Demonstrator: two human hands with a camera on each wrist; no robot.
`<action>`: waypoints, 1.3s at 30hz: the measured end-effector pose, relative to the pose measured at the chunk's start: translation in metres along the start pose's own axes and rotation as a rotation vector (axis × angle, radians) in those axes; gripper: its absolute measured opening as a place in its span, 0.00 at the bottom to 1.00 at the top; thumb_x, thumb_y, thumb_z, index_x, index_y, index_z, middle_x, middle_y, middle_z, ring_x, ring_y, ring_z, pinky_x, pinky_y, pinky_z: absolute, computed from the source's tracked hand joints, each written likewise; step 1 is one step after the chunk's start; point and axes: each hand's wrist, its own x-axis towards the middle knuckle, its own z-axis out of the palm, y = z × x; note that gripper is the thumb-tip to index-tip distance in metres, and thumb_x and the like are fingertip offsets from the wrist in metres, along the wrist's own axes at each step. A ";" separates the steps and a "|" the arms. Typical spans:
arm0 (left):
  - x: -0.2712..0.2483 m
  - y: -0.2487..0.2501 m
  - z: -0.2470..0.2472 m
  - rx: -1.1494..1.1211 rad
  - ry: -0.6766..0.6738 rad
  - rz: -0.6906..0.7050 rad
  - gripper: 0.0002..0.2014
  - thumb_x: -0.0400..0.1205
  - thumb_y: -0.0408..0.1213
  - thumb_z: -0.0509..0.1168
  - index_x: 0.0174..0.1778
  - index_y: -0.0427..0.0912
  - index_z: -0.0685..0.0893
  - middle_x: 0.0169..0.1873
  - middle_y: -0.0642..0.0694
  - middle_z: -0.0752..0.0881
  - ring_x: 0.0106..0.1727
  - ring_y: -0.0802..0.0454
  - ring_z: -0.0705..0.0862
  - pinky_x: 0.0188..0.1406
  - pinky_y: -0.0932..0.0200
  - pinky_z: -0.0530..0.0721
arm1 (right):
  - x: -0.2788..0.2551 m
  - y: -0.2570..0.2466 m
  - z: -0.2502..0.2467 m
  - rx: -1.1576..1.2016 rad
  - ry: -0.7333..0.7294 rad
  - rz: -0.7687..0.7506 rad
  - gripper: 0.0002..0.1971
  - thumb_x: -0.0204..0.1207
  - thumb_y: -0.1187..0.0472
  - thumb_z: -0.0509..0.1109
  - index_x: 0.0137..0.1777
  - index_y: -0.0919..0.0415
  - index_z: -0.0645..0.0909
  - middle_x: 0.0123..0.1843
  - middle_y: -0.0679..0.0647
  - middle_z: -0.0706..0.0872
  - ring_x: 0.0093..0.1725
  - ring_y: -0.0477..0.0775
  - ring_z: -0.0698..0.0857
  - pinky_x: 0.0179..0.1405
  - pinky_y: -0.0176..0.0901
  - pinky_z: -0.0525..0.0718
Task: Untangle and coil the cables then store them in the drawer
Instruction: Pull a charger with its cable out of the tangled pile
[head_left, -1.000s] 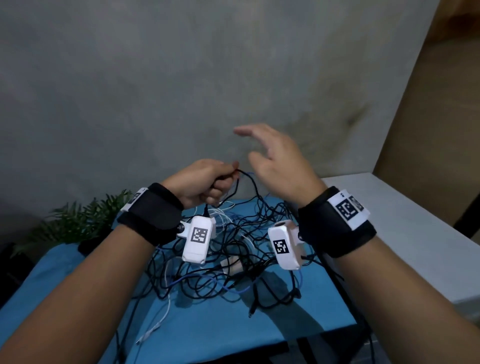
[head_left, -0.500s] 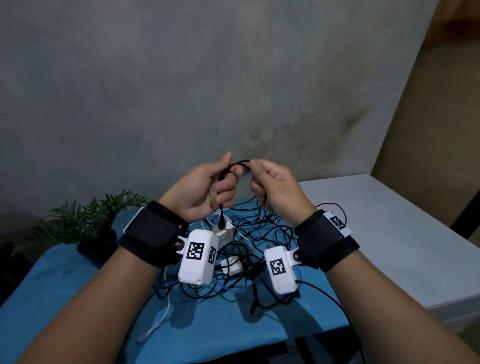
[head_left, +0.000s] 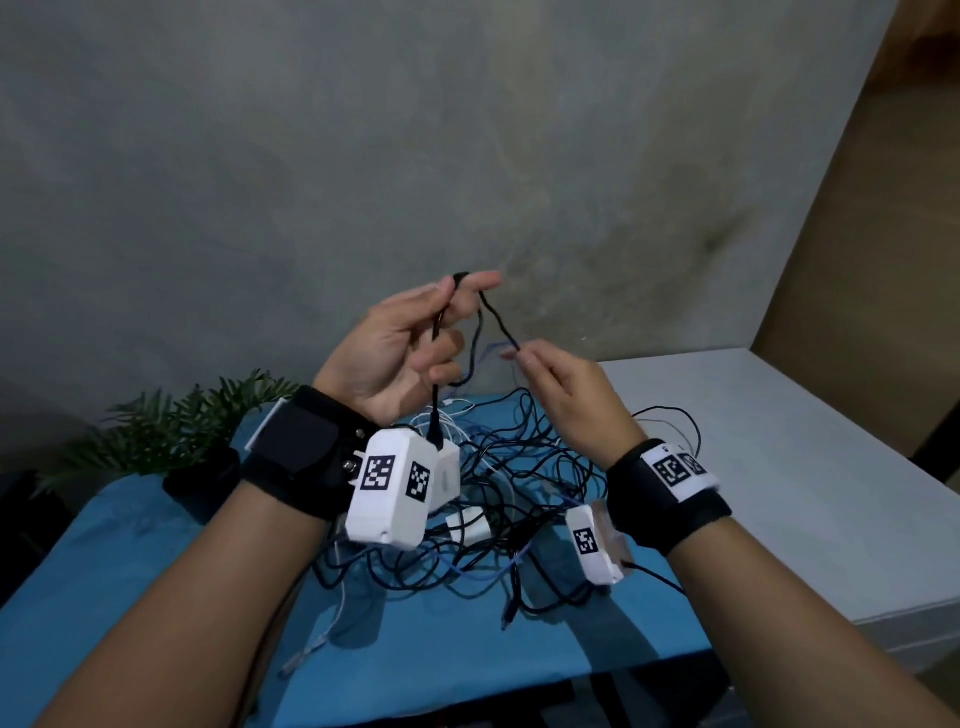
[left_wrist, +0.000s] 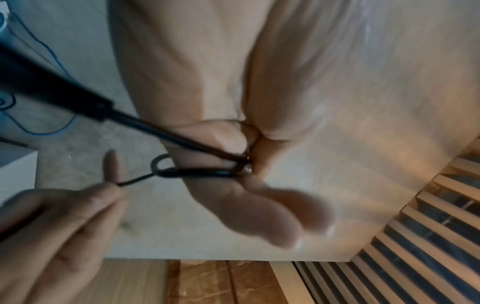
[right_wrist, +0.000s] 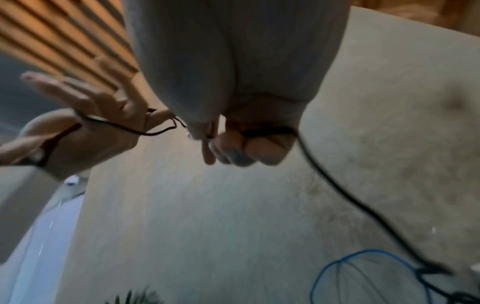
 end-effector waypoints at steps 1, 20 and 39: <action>0.002 -0.001 0.000 0.018 0.037 0.022 0.24 0.87 0.38 0.53 0.78 0.31 0.72 0.42 0.54 0.90 0.16 0.62 0.76 0.13 0.68 0.76 | -0.002 0.000 0.001 -0.119 -0.071 0.014 0.16 0.91 0.49 0.58 0.68 0.51 0.85 0.36 0.37 0.83 0.36 0.39 0.78 0.40 0.41 0.74; 0.006 -0.037 -0.025 0.818 0.129 -0.131 0.22 0.94 0.36 0.51 0.86 0.44 0.64 0.47 0.39 0.92 0.16 0.46 0.79 0.14 0.62 0.72 | 0.002 -0.034 -0.040 0.516 -0.185 0.080 0.10 0.88 0.71 0.61 0.50 0.59 0.82 0.29 0.49 0.75 0.22 0.43 0.64 0.19 0.34 0.63; -0.008 -0.011 0.002 0.007 0.044 0.040 0.25 0.85 0.39 0.54 0.78 0.33 0.71 0.32 0.56 0.86 0.21 0.62 0.83 0.17 0.64 0.84 | -0.025 0.039 0.019 -0.065 -0.156 0.063 0.16 0.91 0.50 0.59 0.55 0.58 0.84 0.35 0.38 0.84 0.37 0.41 0.81 0.42 0.51 0.82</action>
